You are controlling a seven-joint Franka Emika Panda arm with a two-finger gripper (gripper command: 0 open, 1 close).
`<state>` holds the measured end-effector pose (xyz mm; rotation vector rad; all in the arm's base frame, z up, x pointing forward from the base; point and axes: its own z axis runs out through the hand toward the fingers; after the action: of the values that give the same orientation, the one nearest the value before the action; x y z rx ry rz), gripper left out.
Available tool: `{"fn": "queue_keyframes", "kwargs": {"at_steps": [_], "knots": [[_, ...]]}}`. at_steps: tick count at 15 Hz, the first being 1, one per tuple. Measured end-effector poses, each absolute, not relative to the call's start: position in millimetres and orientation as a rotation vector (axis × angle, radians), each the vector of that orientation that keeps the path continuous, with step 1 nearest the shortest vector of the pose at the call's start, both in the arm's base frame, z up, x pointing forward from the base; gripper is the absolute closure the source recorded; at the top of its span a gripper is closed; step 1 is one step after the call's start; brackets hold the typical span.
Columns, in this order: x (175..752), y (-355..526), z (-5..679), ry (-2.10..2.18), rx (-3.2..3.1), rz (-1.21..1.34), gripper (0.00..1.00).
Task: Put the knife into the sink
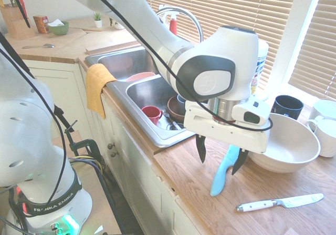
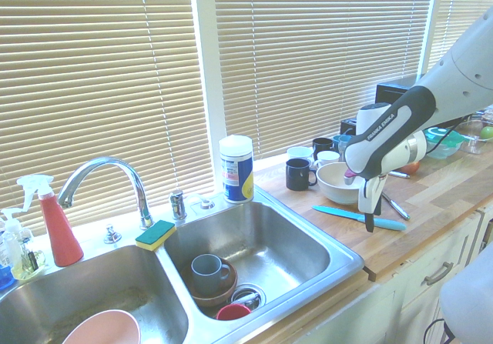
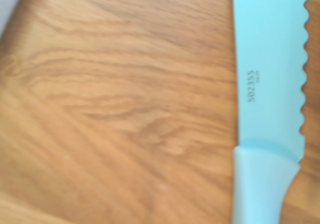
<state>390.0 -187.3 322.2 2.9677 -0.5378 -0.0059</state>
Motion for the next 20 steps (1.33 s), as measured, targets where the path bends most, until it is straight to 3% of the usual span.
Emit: {"fn": "queue_keyframes", "kwargs": {"at_steps": [20], "knots": [[416.0, -187.4, 313.3, -0.531, 2.983, -0.015, 1.0]]}}
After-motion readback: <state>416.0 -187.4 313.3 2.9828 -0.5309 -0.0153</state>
